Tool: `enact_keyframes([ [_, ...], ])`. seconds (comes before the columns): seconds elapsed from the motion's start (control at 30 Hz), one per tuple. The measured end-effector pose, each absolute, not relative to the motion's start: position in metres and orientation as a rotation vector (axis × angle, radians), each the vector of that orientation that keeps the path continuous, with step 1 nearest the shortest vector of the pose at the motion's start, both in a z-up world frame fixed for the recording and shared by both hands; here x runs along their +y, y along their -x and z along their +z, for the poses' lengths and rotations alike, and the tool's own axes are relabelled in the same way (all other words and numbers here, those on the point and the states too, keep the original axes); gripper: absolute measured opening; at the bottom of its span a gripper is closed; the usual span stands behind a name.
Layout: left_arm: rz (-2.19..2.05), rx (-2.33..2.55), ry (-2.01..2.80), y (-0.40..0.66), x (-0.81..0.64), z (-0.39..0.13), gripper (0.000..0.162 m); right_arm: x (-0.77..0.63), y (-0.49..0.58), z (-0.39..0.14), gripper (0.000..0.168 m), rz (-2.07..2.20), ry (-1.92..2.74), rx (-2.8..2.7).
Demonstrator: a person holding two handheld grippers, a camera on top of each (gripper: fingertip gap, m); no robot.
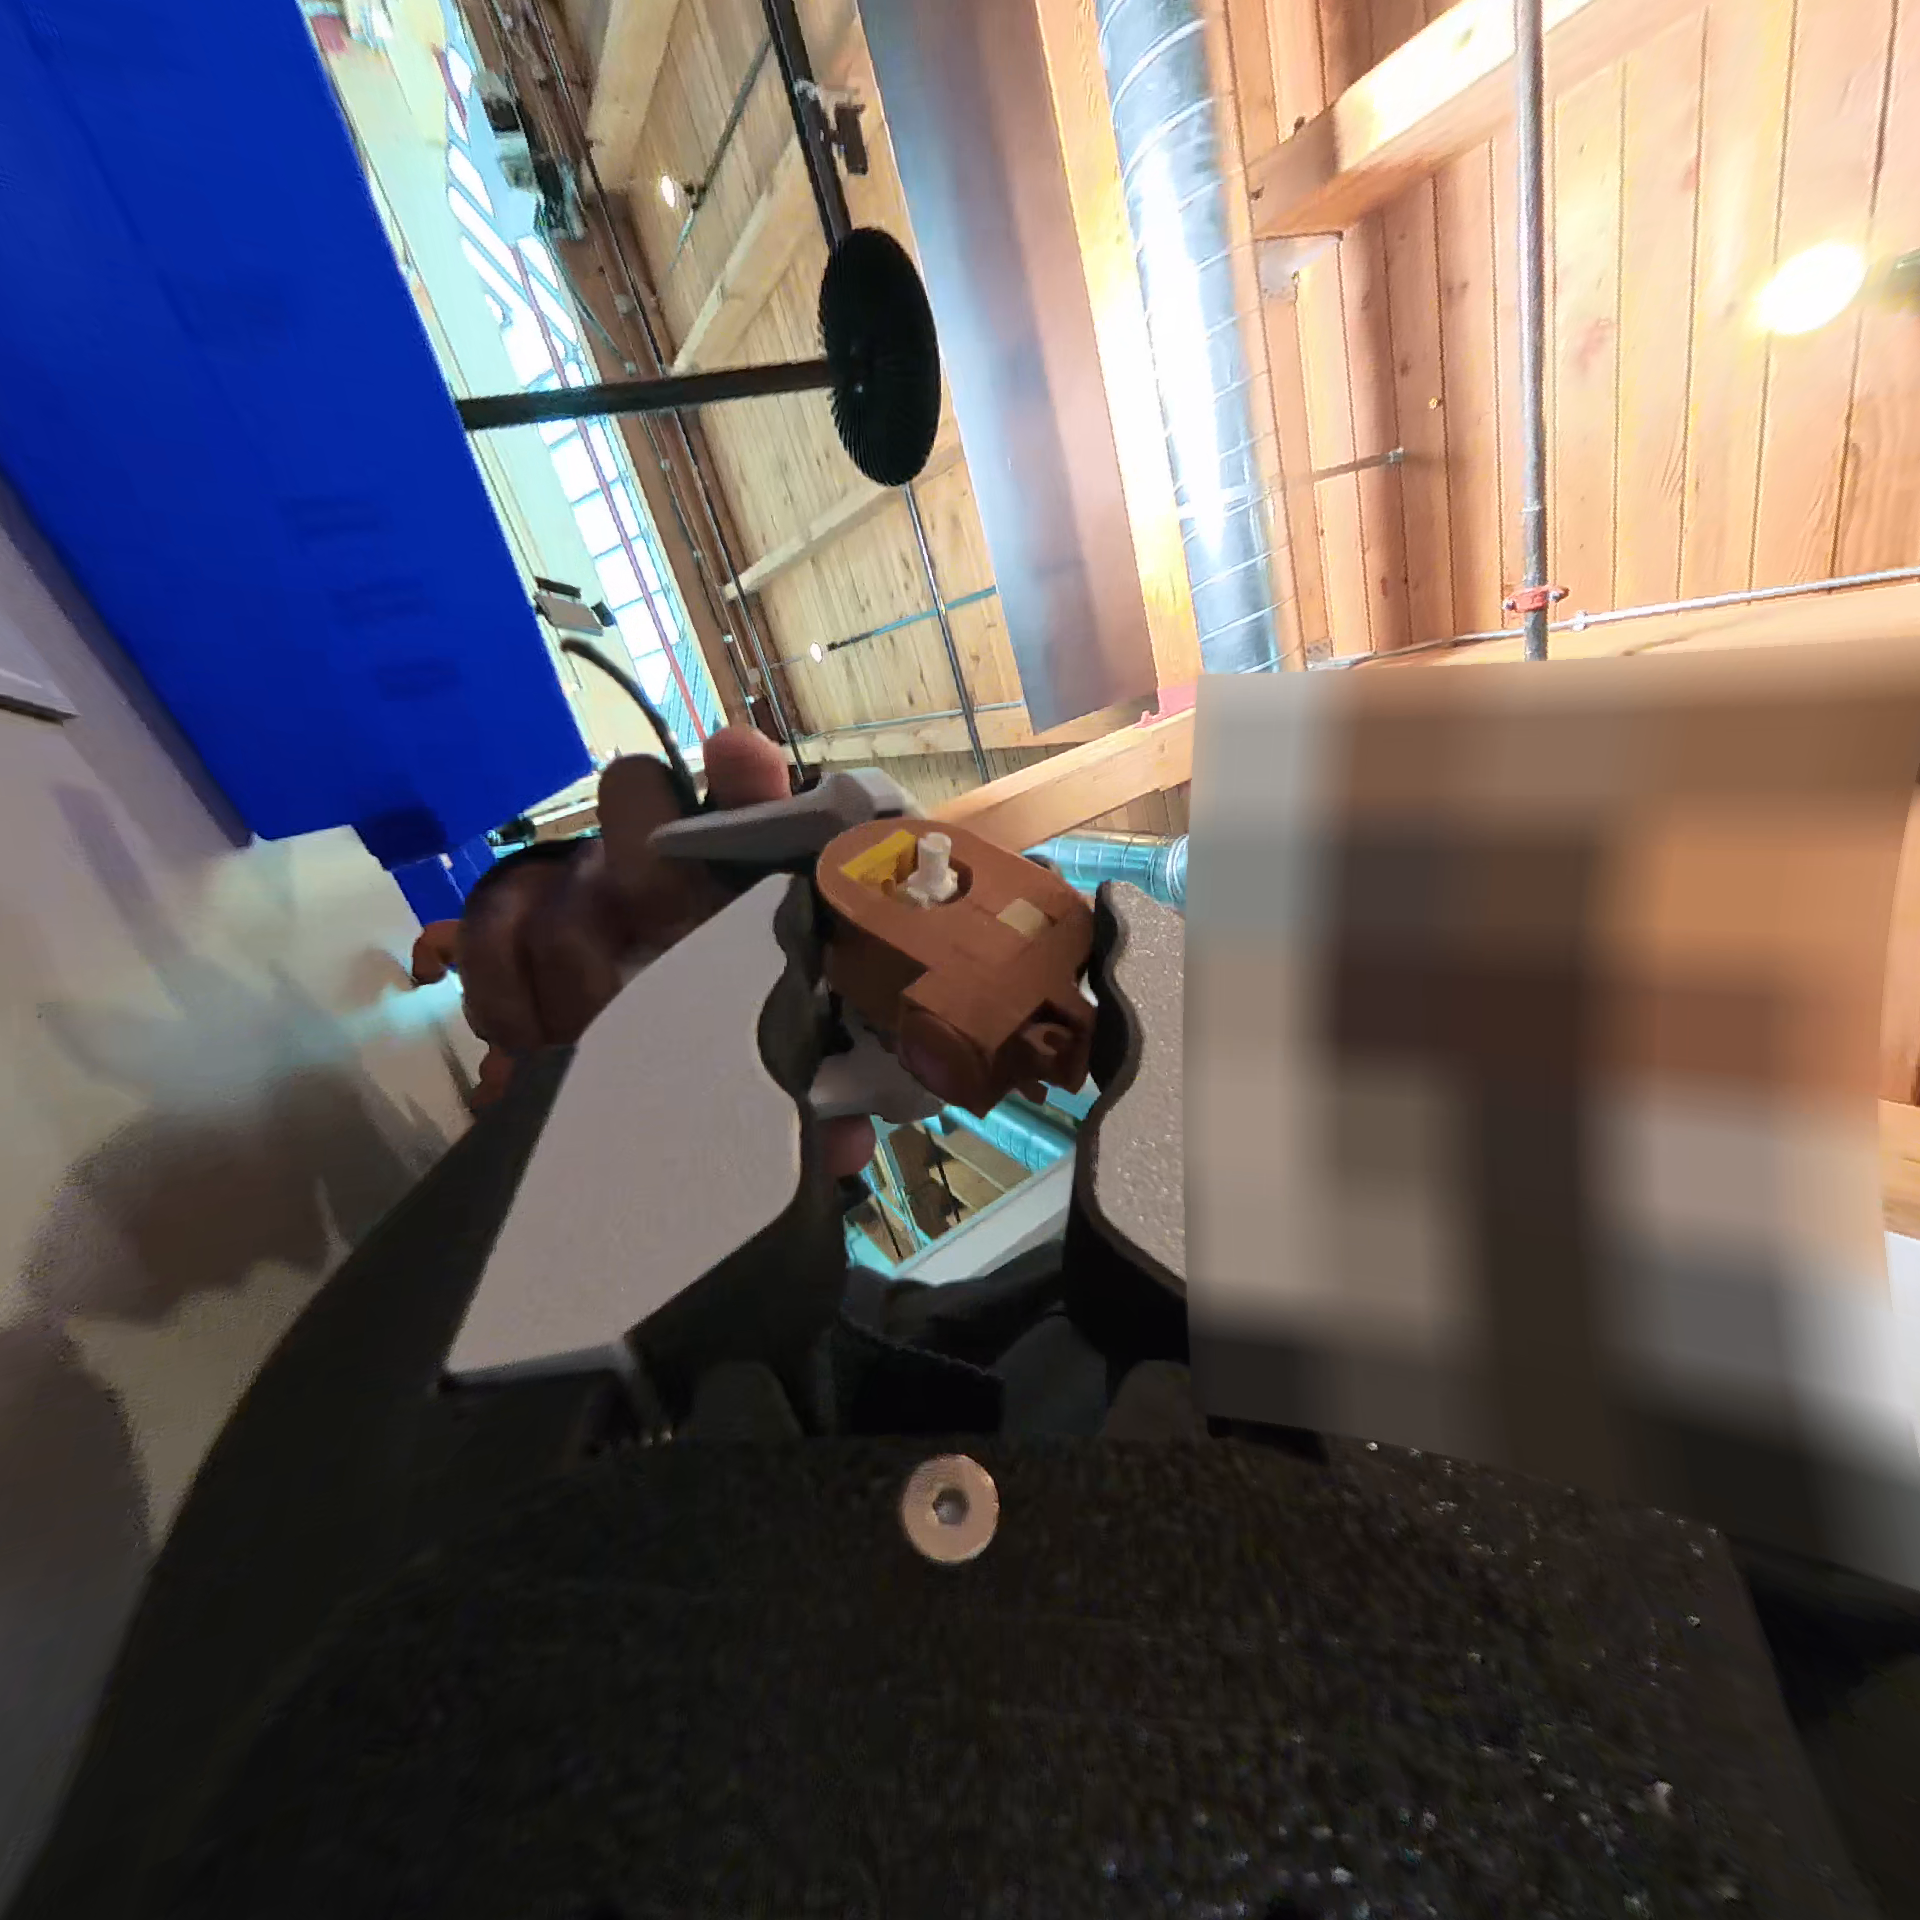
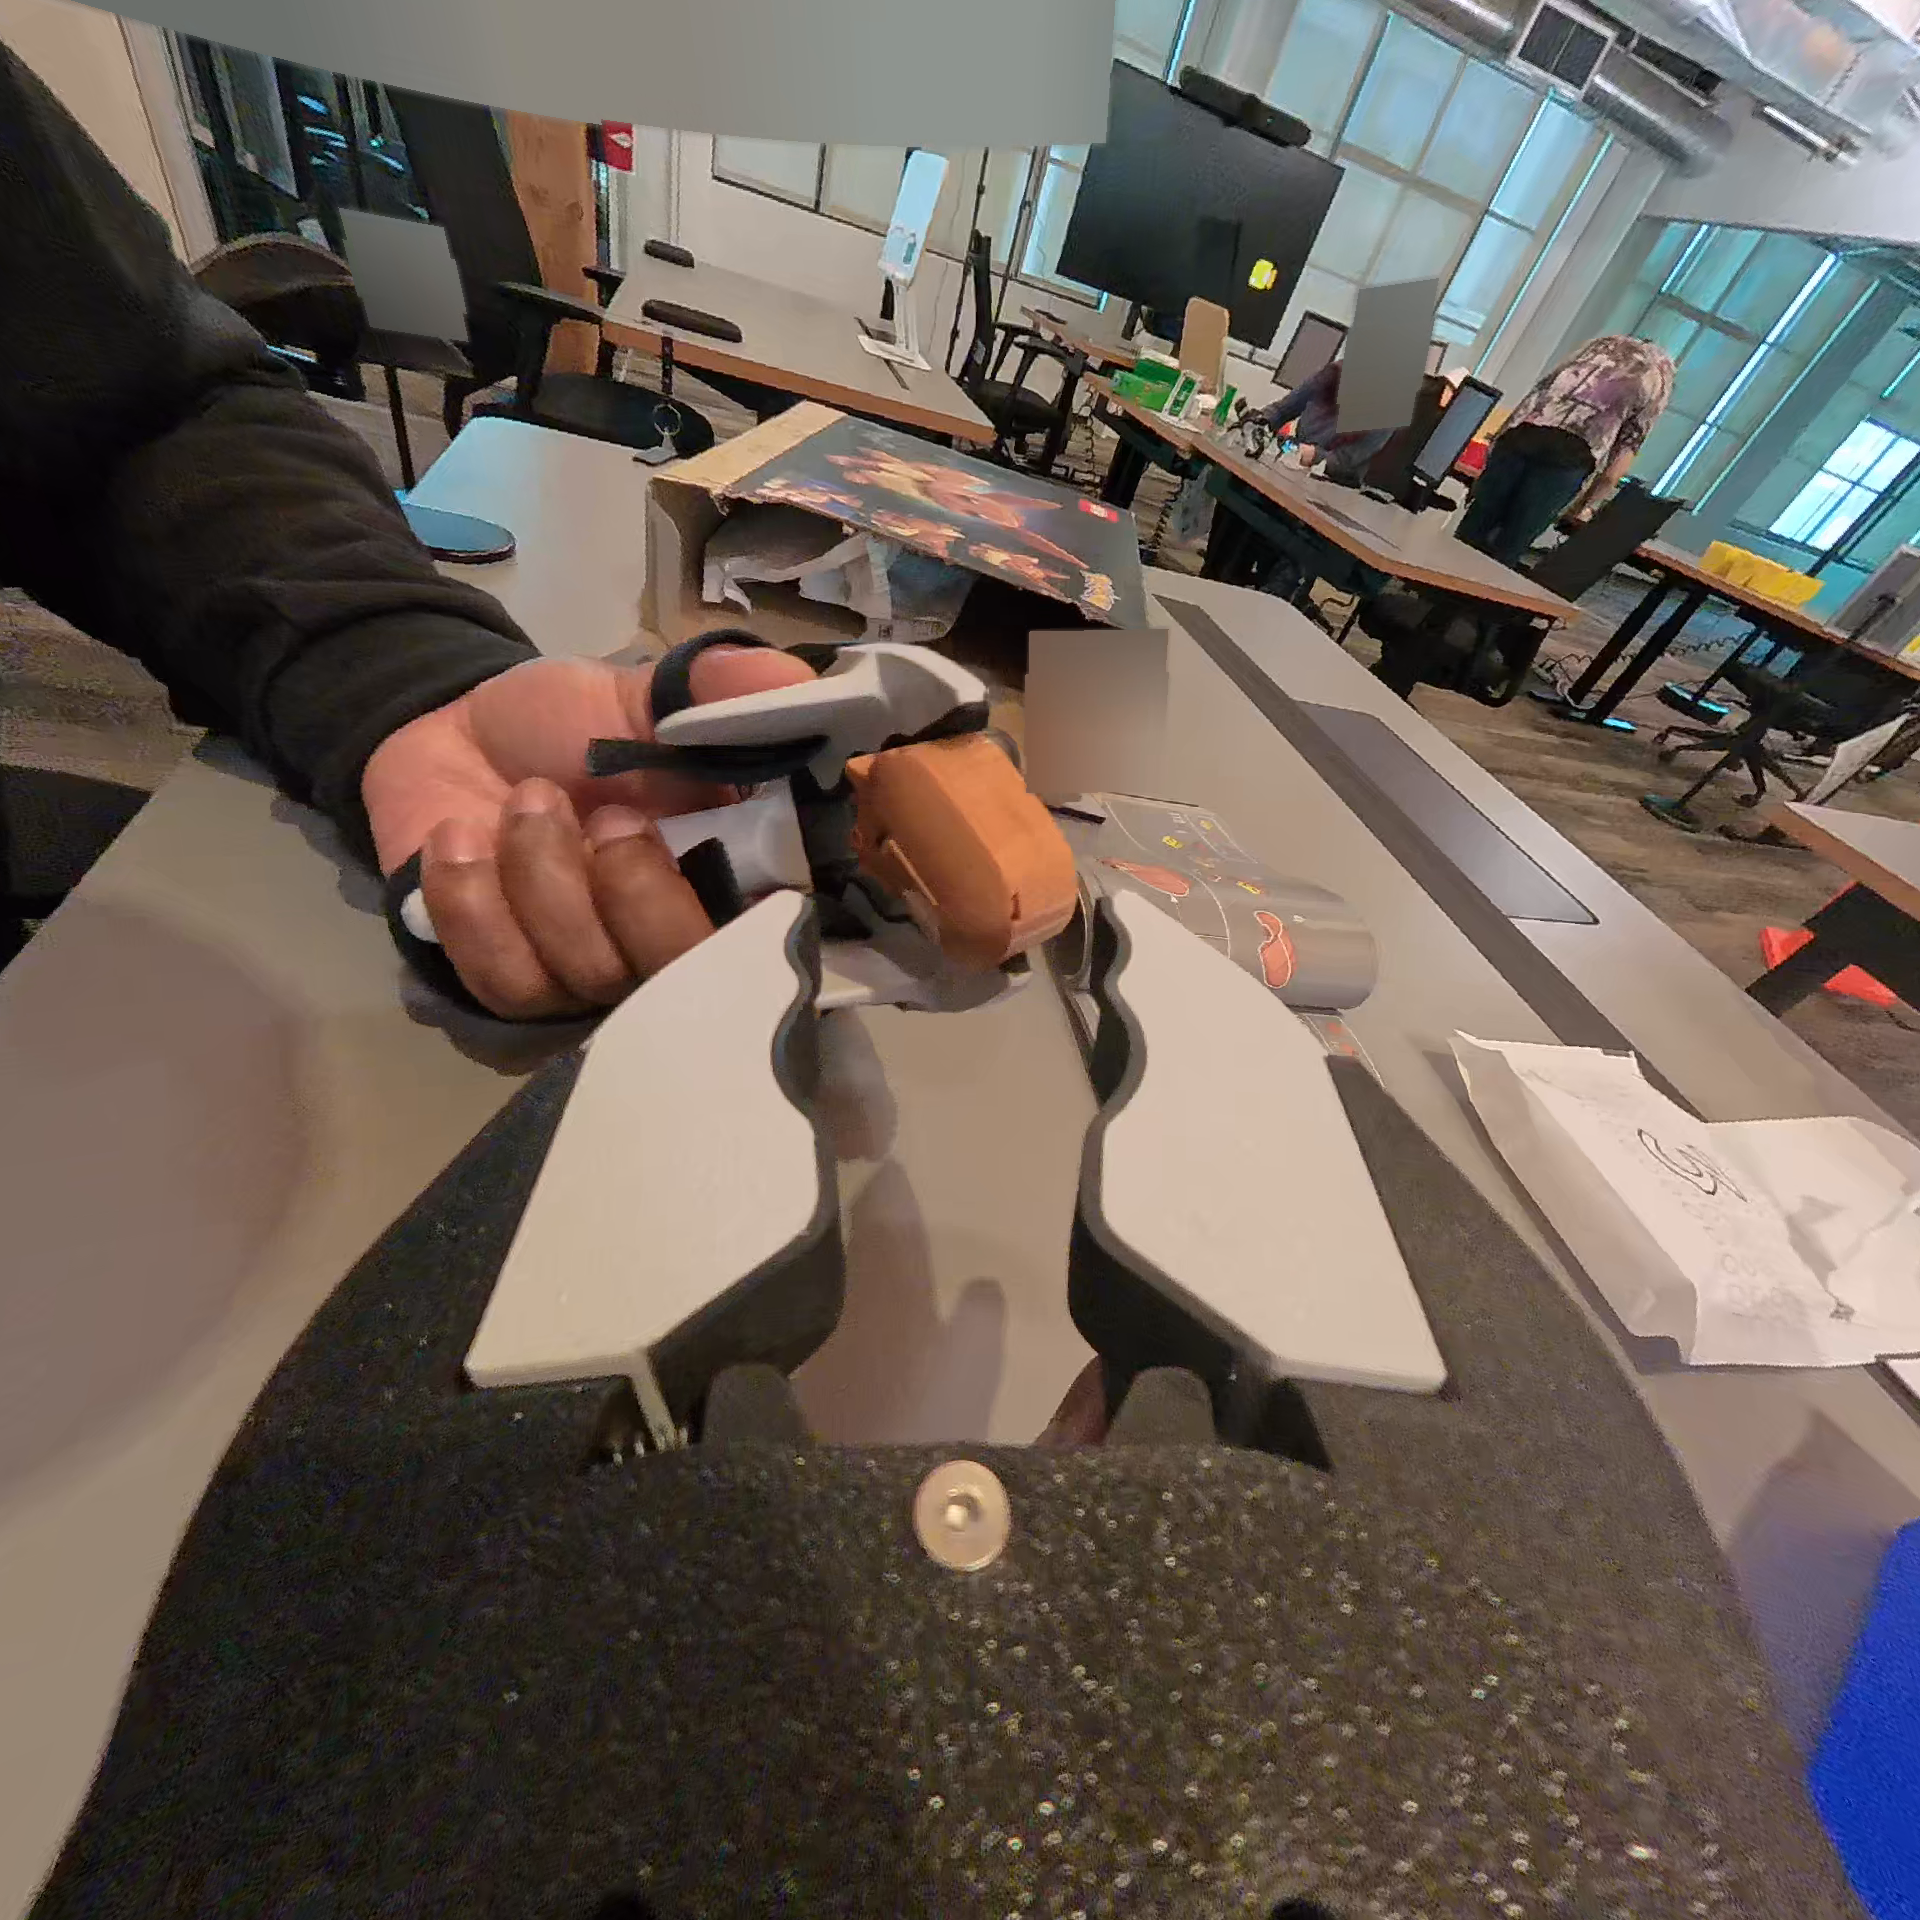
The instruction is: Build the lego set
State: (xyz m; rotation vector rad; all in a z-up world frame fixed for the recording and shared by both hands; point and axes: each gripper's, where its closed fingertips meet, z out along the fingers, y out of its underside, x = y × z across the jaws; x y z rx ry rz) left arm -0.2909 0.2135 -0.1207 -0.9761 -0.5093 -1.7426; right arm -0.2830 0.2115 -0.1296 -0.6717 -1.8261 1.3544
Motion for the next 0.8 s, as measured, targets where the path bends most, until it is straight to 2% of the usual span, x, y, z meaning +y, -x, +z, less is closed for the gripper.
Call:
enact_keyframes([
  [0.2,-1.82,-0.439,1.0,0.273,0.212,-0.118,0.05,0.206,0.285,-0.133,0.049,1.347,0.668,-1.844],
  [0.37,-1.859,-0.413,1.032,0.263,0.211,-0.119,0.05,0.201,0.279,-0.134,0.037,1.393,0.631,-1.87],
  [0.8,-1.852,-0.384,1.09,0.255,0.21,-0.121,0.05,0.201,0.272,-0.136,0.033,1.431,0.589,-1.918],
])
